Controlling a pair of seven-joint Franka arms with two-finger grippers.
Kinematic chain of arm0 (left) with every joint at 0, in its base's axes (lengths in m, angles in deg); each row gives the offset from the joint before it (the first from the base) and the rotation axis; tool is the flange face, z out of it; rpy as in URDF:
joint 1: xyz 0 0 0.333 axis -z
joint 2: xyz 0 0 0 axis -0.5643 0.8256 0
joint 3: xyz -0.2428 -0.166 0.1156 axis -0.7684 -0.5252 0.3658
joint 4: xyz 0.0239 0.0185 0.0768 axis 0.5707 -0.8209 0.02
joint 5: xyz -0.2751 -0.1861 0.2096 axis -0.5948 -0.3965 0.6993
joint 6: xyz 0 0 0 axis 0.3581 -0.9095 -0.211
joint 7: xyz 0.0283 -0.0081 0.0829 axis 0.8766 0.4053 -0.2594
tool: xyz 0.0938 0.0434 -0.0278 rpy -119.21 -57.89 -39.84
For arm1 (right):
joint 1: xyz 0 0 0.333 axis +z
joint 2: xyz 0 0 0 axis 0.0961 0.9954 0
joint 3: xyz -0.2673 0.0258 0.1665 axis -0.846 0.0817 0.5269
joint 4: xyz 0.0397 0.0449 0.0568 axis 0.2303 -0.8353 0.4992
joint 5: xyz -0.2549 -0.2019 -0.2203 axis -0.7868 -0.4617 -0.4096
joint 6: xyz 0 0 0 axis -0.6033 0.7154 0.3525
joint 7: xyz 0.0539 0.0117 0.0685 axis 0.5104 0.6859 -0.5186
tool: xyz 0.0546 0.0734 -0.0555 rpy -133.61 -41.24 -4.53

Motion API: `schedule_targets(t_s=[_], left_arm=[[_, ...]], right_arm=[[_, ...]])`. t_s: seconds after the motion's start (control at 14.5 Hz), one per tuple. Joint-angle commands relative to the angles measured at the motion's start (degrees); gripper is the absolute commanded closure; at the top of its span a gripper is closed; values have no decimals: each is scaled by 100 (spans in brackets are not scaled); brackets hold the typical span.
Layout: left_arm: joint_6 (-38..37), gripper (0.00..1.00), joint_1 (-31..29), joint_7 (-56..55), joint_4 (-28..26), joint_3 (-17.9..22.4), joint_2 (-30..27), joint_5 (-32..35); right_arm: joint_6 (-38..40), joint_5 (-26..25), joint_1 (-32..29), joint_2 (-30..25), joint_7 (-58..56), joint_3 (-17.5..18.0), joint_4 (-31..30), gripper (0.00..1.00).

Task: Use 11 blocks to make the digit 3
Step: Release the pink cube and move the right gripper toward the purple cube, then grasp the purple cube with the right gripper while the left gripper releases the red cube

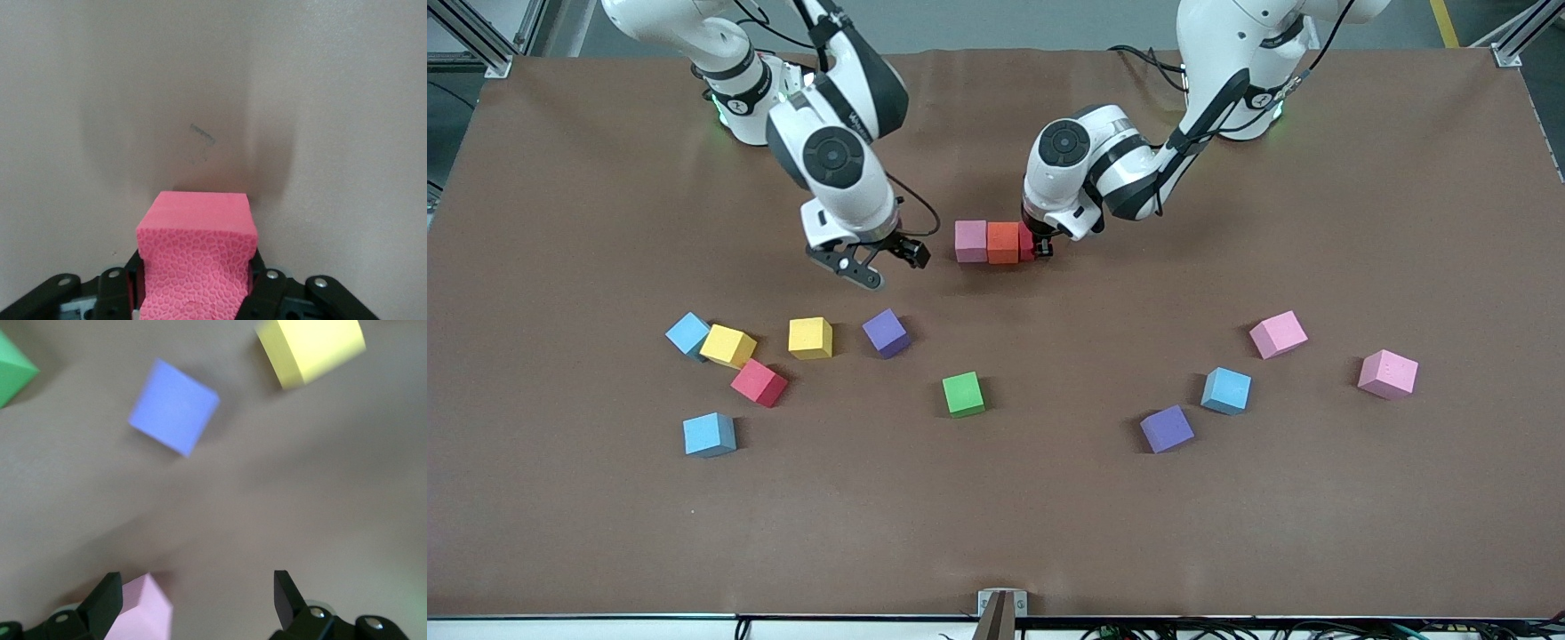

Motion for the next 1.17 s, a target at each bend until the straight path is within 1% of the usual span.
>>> schedule_targets(t_s=[0.0, 0.07, 0.14, 0.28, 0.34, 0.41, 0.69, 0.83, 1.1], left_arm=[[99, 52, 40, -55, 100, 36, 182, 145], [90, 48, 31, -55, 100, 36, 182, 145], [90, 40, 40, -55, 100, 36, 182, 145], [81, 28, 40, -55, 108, 27, 182, 145], [73, 20, 40, -55, 108, 36, 182, 153], [55, 0, 48, -29, 135, 36, 182, 153], [-50, 0, 75, 85, 161, 36, 148, 214], [-138, 0, 57, 86, 231, 18, 78, 241], [-963, 0, 83, 59, 591, -8, -142, 276]], right_arm=[[30, -163, -332, 138, -2270, 89, 229, 0], [21, -171, -385, 244, -3096, 80, 343, 0], [-74, -171, -447, 384, -3722, 80, 457, 0], [-460, -180, -535, 622, -4402, 80, 537, 0], [-697, -180, -553, 753, -4832, 80, 537, 0], [-908, -180, -561, 859, -5184, 80, 538, 0], [-1533, -180, -684, 1255, -5915, 80, 538, 0], [-1657, -172, -685, 1413, -5935, 80, 538, 0], [-1719, -110, -597, 1695, -5917, 80, 538, 0]])
